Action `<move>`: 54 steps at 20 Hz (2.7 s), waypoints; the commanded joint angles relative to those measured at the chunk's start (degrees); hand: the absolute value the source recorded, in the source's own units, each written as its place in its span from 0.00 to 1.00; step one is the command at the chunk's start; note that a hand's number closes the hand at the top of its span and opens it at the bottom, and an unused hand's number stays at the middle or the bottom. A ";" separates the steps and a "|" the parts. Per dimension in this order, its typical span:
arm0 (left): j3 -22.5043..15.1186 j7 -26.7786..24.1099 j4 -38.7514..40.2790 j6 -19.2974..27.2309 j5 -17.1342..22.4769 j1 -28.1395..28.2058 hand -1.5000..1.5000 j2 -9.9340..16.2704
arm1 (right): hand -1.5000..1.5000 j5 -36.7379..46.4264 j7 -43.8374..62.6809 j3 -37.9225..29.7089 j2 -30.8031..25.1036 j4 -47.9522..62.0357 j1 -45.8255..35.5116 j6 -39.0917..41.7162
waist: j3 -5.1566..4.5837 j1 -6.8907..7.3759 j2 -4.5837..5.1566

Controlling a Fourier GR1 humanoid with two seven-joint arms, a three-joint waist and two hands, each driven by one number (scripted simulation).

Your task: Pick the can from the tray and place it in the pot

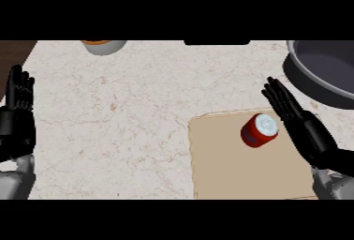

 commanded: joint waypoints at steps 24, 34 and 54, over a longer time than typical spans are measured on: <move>-15.43 17.15 6.42 -22.54 6.41 3.89 0.50 -5.69 | 0.00 12.81 25.76 -7.52 -12.06 -17.49 2.88 -10.69 | -0.46 0.41 -0.62; -13.90 15.61 13.46 -23.12 4.03 -1.20 0.50 -9.21 | 0.00 8.99 38.55 -0.67 -7.71 -9.41 -2.28 -1.98 | -0.36 0.65 -0.28; -7.93 15.26 9.95 -29.06 0.46 4.01 0.50 -9.92 | 0.00 17.75 13.26 -12.35 -3.43 17.21 -0.10 16.33 | -0.30 0.57 -0.47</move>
